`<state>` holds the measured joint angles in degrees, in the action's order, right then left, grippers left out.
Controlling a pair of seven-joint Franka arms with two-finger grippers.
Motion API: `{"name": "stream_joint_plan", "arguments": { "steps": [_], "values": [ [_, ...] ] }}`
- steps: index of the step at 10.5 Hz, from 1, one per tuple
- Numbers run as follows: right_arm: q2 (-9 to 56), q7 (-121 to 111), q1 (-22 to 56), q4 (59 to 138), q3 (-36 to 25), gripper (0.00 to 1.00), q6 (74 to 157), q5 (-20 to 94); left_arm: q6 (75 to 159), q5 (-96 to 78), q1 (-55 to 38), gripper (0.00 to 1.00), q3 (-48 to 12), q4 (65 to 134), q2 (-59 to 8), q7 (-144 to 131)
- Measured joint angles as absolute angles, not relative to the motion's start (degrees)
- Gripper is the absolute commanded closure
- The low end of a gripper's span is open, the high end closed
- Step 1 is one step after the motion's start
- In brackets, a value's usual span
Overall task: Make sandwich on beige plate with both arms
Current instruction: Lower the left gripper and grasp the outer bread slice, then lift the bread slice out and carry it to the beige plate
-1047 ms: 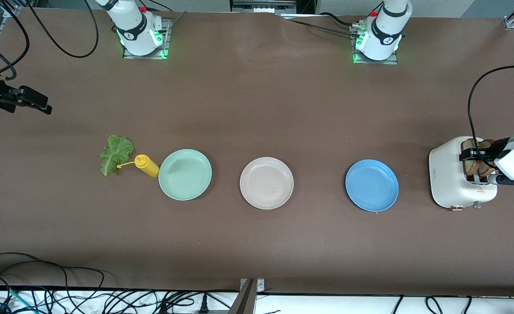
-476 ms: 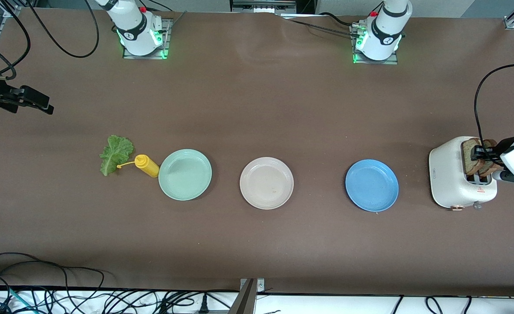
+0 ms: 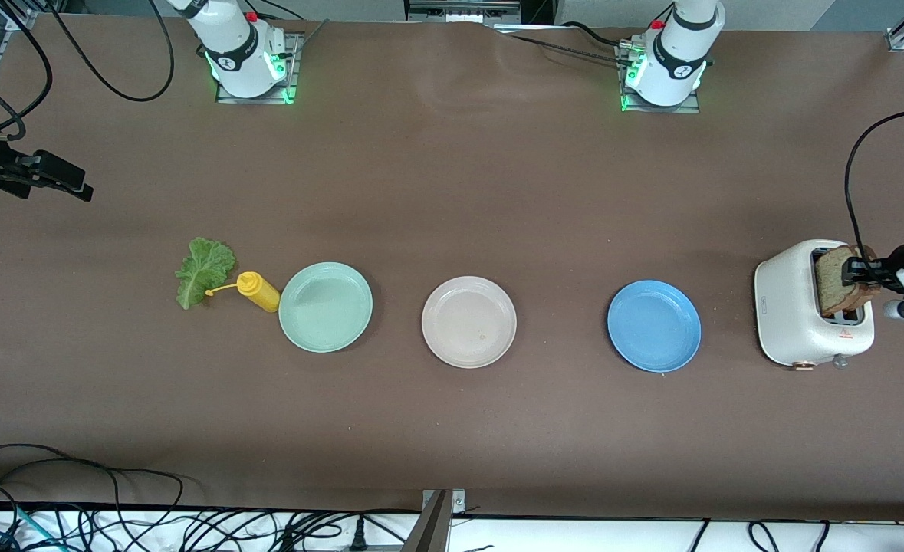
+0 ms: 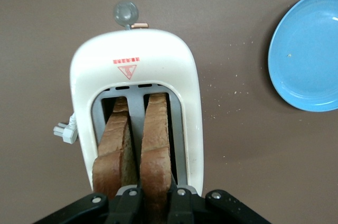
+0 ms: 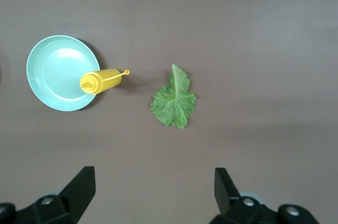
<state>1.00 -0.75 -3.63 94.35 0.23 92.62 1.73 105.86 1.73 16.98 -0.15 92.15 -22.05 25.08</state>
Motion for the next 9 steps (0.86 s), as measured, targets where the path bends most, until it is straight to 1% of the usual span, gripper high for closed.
{"name": "stream_joint_plan", "arguments": {
  "steps": [5,9],
  "values": [
    [1.01,-0.75,-3.63,94.35,0.22,0.00,92.60,1.74,103.79,-2.51,16.72,1.00,-0.30,89.95,-18.95,21.28],
    [1.01,-0.75,-3.63,94.35,0.21,0.00,92.54,1.75,101.91,-9.51,15.54,1.00,-0.71,88.97,-15.89,14.13]
  ]
}}
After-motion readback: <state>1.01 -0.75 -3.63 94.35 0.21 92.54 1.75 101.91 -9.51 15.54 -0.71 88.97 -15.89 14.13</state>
